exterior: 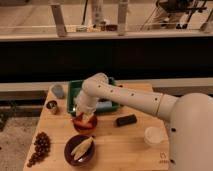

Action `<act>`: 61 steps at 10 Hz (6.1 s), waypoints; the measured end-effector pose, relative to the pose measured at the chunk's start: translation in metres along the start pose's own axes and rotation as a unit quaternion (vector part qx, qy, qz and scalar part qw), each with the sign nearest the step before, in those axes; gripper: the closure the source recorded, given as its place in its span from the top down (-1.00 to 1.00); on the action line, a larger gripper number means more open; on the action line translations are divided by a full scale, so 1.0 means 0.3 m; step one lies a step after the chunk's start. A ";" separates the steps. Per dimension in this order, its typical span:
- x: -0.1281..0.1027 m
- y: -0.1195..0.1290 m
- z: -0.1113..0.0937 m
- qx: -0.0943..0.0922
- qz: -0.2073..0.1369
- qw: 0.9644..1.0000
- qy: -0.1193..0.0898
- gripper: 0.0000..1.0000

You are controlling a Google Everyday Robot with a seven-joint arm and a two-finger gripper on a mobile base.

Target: Place pepper in table surface

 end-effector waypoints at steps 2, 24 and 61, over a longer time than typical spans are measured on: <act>0.001 0.010 0.002 -0.001 0.010 1.000 0.001 -0.15; 0.129 0.029 0.218 -0.039 0.036 0.998 -0.038 -0.97; 0.284 0.597 0.047 -0.044 -0.251 0.965 0.070 0.60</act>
